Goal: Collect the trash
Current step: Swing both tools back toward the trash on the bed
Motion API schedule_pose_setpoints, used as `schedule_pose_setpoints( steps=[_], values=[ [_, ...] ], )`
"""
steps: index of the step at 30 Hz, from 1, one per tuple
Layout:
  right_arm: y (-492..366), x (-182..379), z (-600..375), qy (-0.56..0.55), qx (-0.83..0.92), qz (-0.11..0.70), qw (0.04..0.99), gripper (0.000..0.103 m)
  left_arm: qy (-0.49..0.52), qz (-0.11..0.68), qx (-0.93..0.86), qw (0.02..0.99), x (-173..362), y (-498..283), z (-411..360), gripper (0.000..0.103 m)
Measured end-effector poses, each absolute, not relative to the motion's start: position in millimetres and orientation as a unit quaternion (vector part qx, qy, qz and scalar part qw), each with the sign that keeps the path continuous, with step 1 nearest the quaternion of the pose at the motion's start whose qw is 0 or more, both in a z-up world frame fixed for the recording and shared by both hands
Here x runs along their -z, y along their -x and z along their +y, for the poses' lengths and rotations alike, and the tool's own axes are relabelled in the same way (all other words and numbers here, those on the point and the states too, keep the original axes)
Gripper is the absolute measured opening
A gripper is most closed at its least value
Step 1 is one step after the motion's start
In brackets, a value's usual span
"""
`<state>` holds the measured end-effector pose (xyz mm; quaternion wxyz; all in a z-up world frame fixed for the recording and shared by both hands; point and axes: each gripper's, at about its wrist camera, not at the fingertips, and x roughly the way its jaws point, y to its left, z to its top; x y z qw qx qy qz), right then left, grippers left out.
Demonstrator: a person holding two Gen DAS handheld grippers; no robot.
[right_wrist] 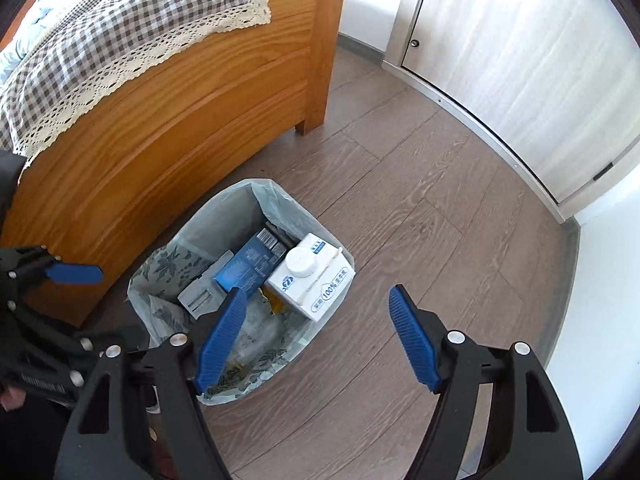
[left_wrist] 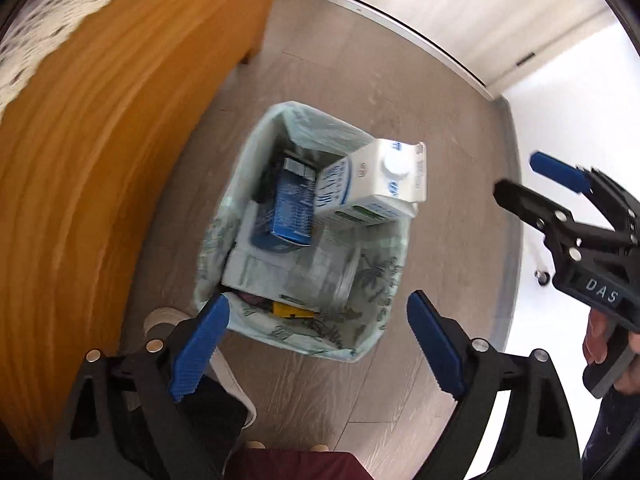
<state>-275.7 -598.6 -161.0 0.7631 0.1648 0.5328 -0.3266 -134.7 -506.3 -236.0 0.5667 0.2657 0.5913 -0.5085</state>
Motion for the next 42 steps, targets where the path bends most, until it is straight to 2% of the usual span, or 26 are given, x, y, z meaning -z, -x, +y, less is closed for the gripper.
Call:
schedule_pose_setpoints(
  steps=[6,13,22,33,42],
  values=[
    [269,160,-584,-0.149,0.309,0.542,0.767,0.071,-0.254,0.587,0.494,0.589,229,121,-510,0.087],
    [263,175,-568,-0.133,0.284,0.591,0.743,0.071,-0.270,0.571,0.484,0.605,221,113,-500,0.087],
    [251,163,-557,-0.115,0.289,0.584,0.750,0.071,-0.281,0.519,0.487,0.644,201,111,-485,0.087],
    [217,119,-548,-0.061,0.311,0.539,0.780,0.071,-0.205,0.463,0.488,0.711,151,88,-458,0.087],
    [166,59,-530,-0.029,0.307,0.454,0.836,0.071,-0.133,0.406,0.453,0.782,79,47,-405,0.087]
  ],
)
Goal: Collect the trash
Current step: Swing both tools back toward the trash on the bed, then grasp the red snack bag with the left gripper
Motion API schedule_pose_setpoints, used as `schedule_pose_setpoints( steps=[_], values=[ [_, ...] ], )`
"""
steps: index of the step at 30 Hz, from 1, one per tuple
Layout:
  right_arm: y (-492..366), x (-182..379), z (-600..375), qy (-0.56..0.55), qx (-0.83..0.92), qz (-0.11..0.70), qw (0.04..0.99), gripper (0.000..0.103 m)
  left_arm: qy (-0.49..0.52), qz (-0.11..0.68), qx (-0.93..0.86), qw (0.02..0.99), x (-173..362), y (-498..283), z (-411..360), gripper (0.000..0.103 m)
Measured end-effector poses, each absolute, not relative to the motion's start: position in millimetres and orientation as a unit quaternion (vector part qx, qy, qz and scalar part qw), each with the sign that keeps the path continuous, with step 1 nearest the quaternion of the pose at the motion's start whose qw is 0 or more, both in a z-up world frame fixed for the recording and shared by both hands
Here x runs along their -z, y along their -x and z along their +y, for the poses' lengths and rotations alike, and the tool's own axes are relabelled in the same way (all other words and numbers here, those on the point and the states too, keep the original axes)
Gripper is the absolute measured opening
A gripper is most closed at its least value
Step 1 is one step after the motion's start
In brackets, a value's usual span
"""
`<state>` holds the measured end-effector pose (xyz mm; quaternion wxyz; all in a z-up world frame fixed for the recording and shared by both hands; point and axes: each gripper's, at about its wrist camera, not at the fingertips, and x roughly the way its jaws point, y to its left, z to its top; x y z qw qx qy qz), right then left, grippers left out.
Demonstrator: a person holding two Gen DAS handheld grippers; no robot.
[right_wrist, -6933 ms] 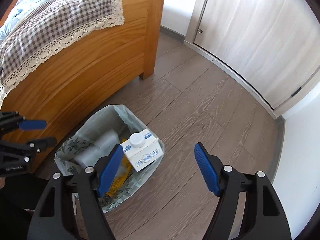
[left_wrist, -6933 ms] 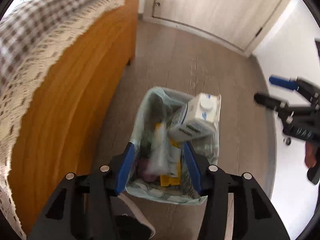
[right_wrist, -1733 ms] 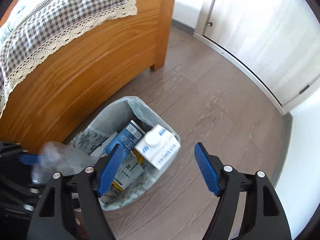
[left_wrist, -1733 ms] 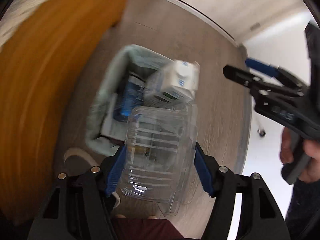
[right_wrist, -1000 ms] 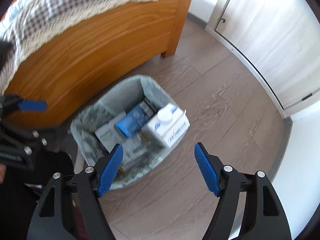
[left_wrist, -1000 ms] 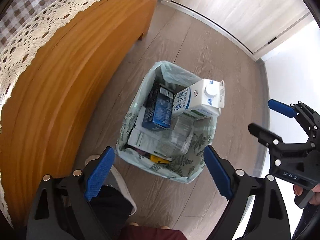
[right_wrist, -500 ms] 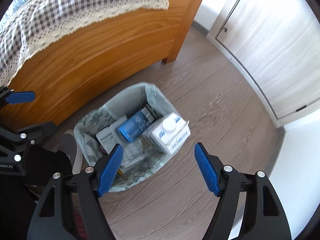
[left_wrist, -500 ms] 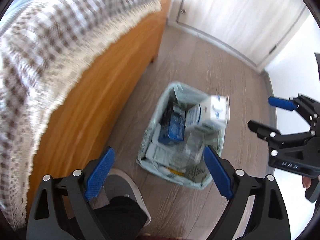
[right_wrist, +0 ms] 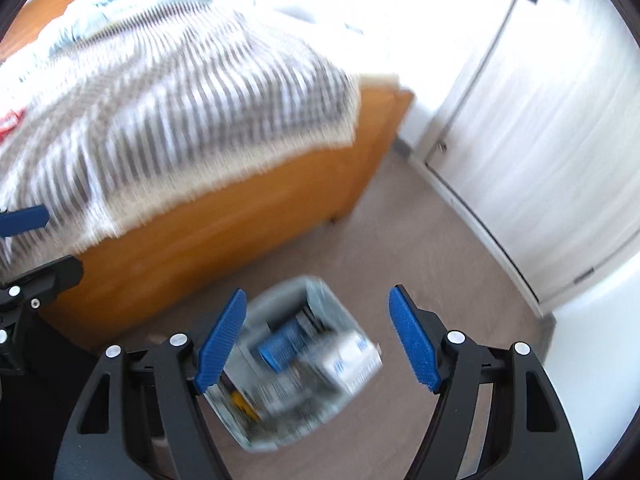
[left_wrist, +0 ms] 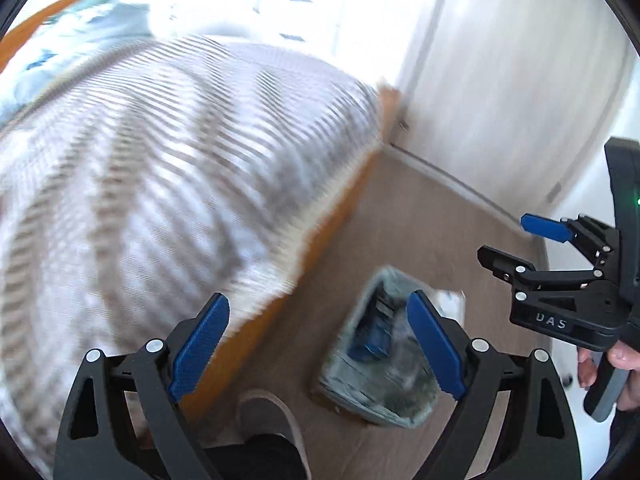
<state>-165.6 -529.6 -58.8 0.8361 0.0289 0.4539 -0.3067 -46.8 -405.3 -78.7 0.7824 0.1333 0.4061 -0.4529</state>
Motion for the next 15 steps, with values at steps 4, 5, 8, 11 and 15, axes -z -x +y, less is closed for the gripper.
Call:
schedule_pose_setpoints(
  steps=[4,5,8,11,15],
  values=[
    [121,31,-505,-0.006,0.279,0.414,0.867,0.071,-0.094,0.373,0.400,0.832,40,12,-359,0.090],
    [109,23,-498,0.001,0.269,0.401,0.876,0.071,-0.084,0.361,0.383,0.846,30,2,-344,0.092],
    [76,2,-471,0.018,0.234,0.366,0.900,0.073,-0.054,0.329,0.332,0.883,0,-24,-297,0.094],
    [41,-19,-440,0.027,0.189,0.334,0.923,0.075,-0.031,0.299,0.282,0.911,-28,-46,-247,0.095],
    [-6,-38,-384,0.039,0.118,0.307,0.943,0.075,-0.010,0.273,0.207,0.940,-48,-68,-174,0.095]
  ],
)
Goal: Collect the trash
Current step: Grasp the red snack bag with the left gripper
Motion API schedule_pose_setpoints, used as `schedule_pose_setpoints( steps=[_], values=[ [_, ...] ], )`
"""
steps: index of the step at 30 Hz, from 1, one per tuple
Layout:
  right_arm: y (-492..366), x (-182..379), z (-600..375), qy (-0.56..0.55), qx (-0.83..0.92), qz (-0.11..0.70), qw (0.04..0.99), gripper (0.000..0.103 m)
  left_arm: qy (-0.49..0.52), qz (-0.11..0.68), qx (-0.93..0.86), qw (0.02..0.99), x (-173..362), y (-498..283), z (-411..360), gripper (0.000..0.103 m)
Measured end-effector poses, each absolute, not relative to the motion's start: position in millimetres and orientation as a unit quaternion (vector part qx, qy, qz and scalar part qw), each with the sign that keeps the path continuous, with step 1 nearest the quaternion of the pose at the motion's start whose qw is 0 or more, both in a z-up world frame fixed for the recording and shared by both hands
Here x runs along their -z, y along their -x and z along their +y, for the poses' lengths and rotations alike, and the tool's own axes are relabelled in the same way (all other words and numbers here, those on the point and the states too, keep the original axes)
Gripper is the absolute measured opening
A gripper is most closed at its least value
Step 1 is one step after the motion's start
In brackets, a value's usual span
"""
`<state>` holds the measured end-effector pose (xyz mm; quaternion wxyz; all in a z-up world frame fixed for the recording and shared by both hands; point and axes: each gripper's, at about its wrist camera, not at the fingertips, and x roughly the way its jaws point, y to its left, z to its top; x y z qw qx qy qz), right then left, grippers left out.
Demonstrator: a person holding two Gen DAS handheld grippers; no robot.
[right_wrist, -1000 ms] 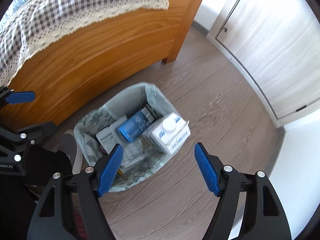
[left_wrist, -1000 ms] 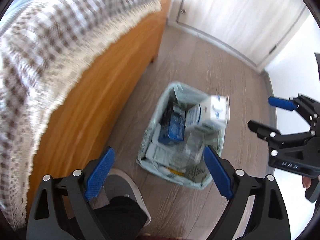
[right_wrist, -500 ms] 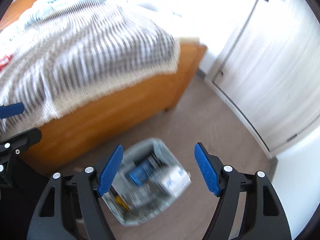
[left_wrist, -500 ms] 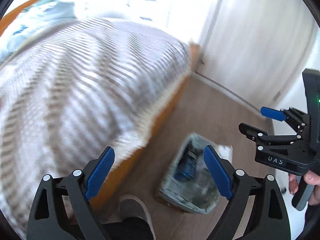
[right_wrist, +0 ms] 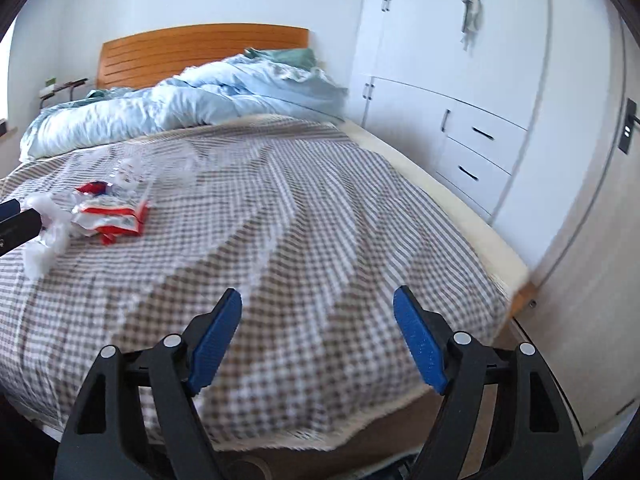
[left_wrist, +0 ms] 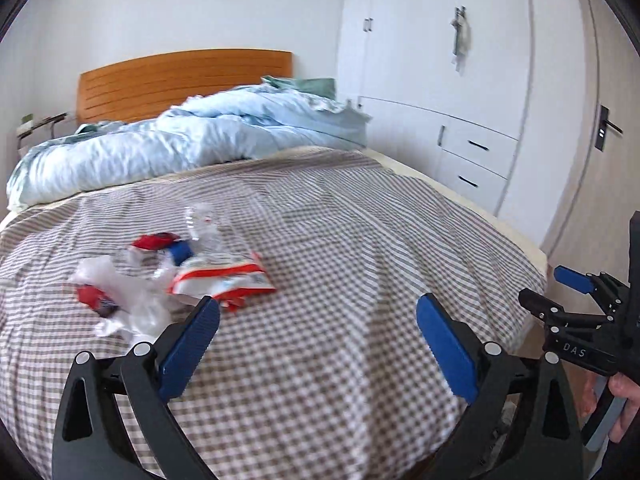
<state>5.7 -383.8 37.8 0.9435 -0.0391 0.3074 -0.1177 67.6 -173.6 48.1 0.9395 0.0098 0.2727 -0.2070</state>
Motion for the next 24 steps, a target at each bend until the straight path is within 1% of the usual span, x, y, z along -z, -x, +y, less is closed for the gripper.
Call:
schedule_pose_setpoints(
  steps=[5,11,14,16,18,19,20,21,22,23,24],
  values=[
    [-56,-46,-312,0.047,0.024,0.297,0.953,0.075,0.001,0.275,0.116,0.954,-48,-91,-82,0.095],
    [-94,-36,-236,0.055,-0.059,0.307,0.948,0.075,0.067,0.333,0.014,0.941,-16,-130,17,0.095],
    [-105,-31,-214,0.053,-0.082,0.309,0.946,0.075,0.116,0.340,0.025,0.933,-2,-145,42,0.094],
    [-112,-28,-205,0.051,-0.090,0.312,0.944,0.075,0.151,0.356,0.039,0.921,6,-166,46,0.086],
    [-117,-25,-200,0.050,-0.094,0.316,0.943,0.075,0.182,0.365,0.062,0.911,15,-185,45,0.072],
    [-119,-23,-199,0.050,-0.093,0.318,0.942,0.075,0.191,0.374,0.066,0.905,22,-194,44,0.070],
    [-121,-22,-198,0.048,-0.093,0.320,0.942,0.075,0.198,0.388,0.066,0.898,28,-204,41,0.060],
    [-124,-21,-197,0.047,-0.093,0.322,0.941,0.075,0.208,0.396,0.071,0.891,33,-211,37,0.054],
    [-127,-20,-195,0.047,-0.093,0.323,0.941,0.075,0.223,0.404,0.078,0.884,39,-218,35,0.051],
    [-129,-19,-194,0.048,-0.092,0.324,0.940,0.075,0.237,0.410,0.084,0.877,45,-223,33,0.032],
    [-131,-17,-194,0.050,-0.092,0.326,0.940,0.075,0.242,0.414,0.087,0.873,50,-228,34,0.005]
  ],
)
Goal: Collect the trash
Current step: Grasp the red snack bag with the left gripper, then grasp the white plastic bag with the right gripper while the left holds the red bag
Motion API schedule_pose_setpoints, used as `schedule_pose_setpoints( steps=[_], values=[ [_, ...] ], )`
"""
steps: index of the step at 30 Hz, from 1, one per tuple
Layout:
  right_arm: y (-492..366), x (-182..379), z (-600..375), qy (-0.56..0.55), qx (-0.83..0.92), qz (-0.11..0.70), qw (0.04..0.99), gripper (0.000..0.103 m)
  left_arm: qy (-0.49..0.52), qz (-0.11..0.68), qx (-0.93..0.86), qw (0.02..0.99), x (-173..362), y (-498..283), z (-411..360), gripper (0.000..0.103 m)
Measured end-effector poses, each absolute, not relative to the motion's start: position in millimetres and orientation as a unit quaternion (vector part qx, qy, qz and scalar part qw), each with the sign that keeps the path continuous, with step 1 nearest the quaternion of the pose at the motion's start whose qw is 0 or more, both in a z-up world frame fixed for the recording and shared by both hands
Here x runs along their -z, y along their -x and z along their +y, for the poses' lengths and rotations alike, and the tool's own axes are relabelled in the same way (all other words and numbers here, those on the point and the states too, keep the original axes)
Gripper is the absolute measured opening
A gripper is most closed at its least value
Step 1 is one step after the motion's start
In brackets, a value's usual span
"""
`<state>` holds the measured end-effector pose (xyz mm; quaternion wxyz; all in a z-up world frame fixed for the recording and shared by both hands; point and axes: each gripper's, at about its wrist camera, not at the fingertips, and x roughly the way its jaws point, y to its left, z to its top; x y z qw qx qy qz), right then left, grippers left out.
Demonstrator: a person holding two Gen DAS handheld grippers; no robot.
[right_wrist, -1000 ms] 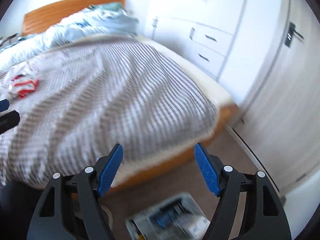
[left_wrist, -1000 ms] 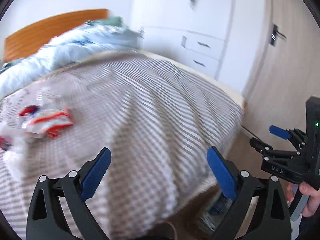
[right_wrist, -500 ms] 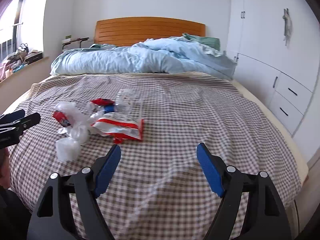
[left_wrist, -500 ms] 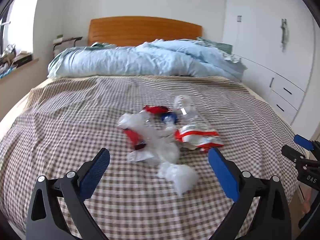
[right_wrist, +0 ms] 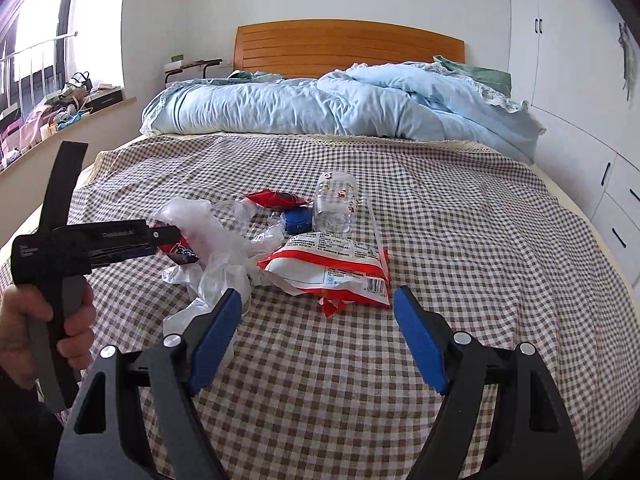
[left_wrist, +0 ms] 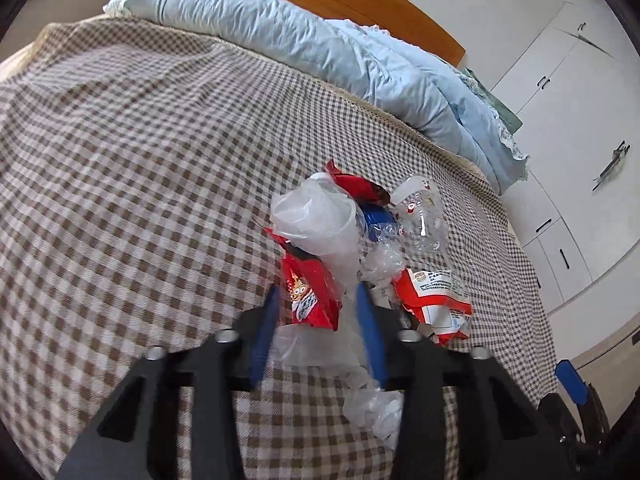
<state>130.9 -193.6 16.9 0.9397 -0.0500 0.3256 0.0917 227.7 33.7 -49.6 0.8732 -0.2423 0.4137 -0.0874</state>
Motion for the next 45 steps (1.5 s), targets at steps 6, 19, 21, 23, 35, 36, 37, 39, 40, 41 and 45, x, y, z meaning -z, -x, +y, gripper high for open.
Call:
schedule_pose_setpoints(
  steps=[6,19,21,23,35,36,37,39,40,41,45],
  values=[
    [-148,-2,-186,0.051,-0.092,0.342,0.934,0.075,0.224,0.363,0.061,0.902,32,-210,55,0.002],
    [-210,5,-82,0.072,-0.204,0.371,0.903,0.075,0.217,0.290,-0.023,0.932,-3,-189,128,0.002],
    [-221,12,-60,0.086,-0.225,0.386,0.891,0.075,0.223,0.293,-0.029,0.929,-1,-189,136,0.002],
    [-231,21,-36,0.126,-0.239,0.401,0.875,0.075,0.234,0.302,-0.042,0.923,5,-192,143,0.002],
    [-264,49,0,0.179,-0.245,0.455,0.837,0.009,0.250,0.315,-0.054,0.914,15,-195,155,0.002],
    [-260,37,-2,0.167,-0.249,0.442,0.846,0.007,0.250,0.314,-0.054,0.915,15,-195,156,0.002],
    [-255,24,-9,0.153,-0.250,0.424,0.857,0.007,0.248,0.312,-0.054,0.915,14,-194,155,0.002],
    [-247,2,-25,0.143,-0.231,0.390,0.880,0.007,0.242,0.310,-0.054,0.918,13,-194,154,0.002],
    [-244,-7,-35,0.134,-0.221,0.381,0.888,0.007,0.239,0.312,-0.051,0.918,13,-194,152,0.002],
    [-242,-14,-48,0.122,-0.214,0.375,0.894,0.007,0.240,0.314,-0.045,0.918,13,-195,150,0.002],
    [-222,-37,-85,0.103,-0.187,0.355,0.910,0.007,0.222,0.312,-0.025,0.923,9,-195,134,0.002]
  ],
)
